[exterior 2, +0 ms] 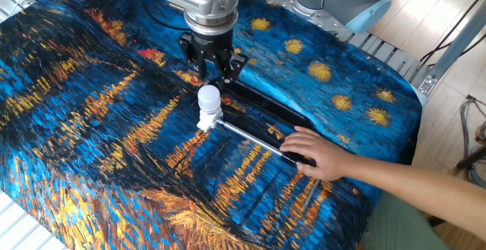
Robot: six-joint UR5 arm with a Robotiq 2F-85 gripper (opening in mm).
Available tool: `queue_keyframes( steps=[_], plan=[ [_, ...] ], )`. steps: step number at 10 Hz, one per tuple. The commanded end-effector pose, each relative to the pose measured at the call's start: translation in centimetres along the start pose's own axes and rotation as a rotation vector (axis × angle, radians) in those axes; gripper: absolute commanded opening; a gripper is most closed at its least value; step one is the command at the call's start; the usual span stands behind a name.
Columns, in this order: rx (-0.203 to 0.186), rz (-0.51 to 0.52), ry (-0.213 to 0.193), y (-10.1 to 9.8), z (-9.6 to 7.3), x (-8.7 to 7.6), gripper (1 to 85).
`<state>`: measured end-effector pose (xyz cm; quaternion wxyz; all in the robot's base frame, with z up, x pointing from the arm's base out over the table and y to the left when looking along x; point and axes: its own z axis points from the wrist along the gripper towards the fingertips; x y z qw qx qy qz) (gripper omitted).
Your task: Take out the light bulb by rotating it
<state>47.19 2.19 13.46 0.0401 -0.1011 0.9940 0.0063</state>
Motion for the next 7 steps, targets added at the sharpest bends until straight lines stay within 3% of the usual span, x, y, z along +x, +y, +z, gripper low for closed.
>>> queue_keyframes(
  steps=[1,7],
  plan=[
    [-0.003,-0.006,0.000,-0.2,0.5,-0.5,48.3],
    [-0.019,-0.013,0.002,-0.6,2.0,-0.9,50.0]
  ],
)
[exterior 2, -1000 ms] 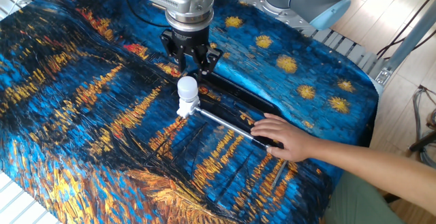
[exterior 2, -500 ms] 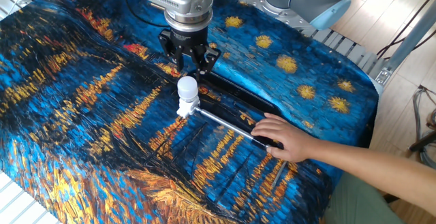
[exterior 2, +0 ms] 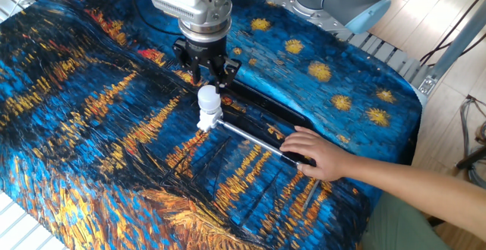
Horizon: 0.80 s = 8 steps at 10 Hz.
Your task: Take out the light bulb by rotating it
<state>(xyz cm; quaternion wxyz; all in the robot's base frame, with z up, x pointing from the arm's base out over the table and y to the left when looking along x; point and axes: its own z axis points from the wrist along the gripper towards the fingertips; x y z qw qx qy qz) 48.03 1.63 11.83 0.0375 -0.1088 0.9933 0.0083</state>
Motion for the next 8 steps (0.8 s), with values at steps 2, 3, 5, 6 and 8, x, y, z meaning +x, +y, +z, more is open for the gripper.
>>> queue_keyframes(
  steps=[2,3,5,6,8],
  plan=[
    [-0.027,0.009,0.000,0.6,0.5,-0.4,50.0],
    [-0.027,0.013,0.000,0.7,0.6,-0.4,50.0],
    [-0.030,0.034,-0.003,0.6,0.8,-0.6,50.0],
    [-0.027,0.039,-0.008,0.4,1.0,-0.7,50.0],
    [-0.028,0.045,-0.009,0.2,1.5,-0.9,50.0]
  ],
)
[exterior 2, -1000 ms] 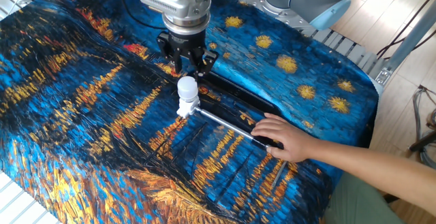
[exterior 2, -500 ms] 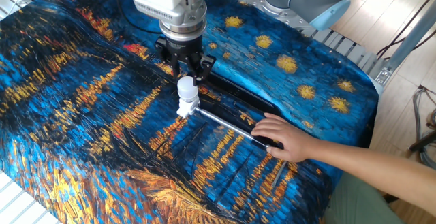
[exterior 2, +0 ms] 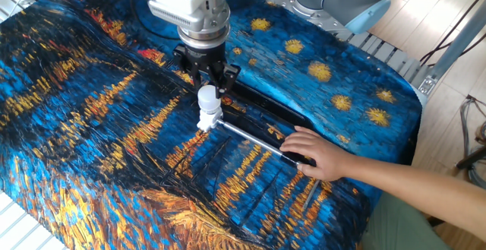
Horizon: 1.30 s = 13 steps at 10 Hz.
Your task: Take out the light bulb by rotating it
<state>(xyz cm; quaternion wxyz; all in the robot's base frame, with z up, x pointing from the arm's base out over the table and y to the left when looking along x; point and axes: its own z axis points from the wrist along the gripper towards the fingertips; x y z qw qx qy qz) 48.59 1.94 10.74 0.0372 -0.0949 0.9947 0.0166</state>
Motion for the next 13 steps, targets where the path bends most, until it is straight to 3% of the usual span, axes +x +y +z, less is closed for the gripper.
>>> queue_keyframes(
  steps=[1,8,13],
  plan=[
    [-0.016,0.021,-0.009,0.1,0.5,-0.5,50.0],
    [-0.005,0.024,-0.008,-0.2,1.6,-0.4,49.3],
    [0.003,0.008,0.015,0.0,1.6,0.0,45.7]
  ],
)
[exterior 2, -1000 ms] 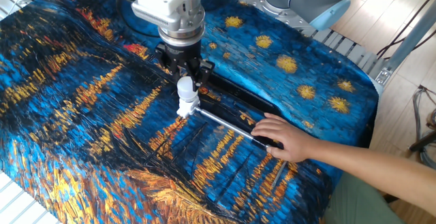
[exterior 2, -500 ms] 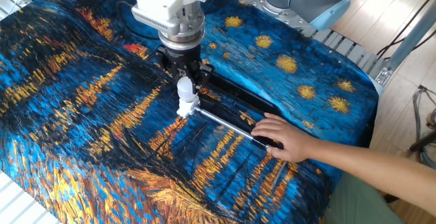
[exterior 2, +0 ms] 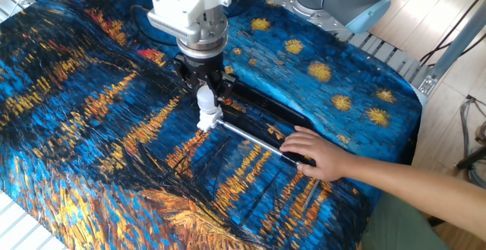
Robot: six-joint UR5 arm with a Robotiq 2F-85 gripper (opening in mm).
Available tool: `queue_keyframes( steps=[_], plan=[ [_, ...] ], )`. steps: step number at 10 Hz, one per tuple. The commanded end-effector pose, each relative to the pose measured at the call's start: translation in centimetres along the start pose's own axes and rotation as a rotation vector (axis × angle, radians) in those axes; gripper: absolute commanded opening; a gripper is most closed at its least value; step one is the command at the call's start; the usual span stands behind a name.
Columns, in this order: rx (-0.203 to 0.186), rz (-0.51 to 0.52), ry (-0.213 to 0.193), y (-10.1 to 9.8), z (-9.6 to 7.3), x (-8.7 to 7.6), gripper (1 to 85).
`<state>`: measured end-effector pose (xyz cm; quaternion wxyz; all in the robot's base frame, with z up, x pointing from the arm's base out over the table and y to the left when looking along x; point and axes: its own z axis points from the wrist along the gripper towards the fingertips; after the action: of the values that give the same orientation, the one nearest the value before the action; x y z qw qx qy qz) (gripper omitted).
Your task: Take out the light bulb by rotating it
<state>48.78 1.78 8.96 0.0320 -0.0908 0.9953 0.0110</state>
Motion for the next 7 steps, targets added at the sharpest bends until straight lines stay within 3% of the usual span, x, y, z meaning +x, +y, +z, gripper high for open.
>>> queue_keyframes(
  steps=[1,3,7],
  plan=[
    [0.004,-0.003,0.011,0.04,-0.25,0.19,41.7],
    [0.018,0.001,0.017,-0.29,-0.23,0.28,30.7],
    [0.025,0.000,0.002,-0.39,-0.12,-0.07,27.7]
  ],
)
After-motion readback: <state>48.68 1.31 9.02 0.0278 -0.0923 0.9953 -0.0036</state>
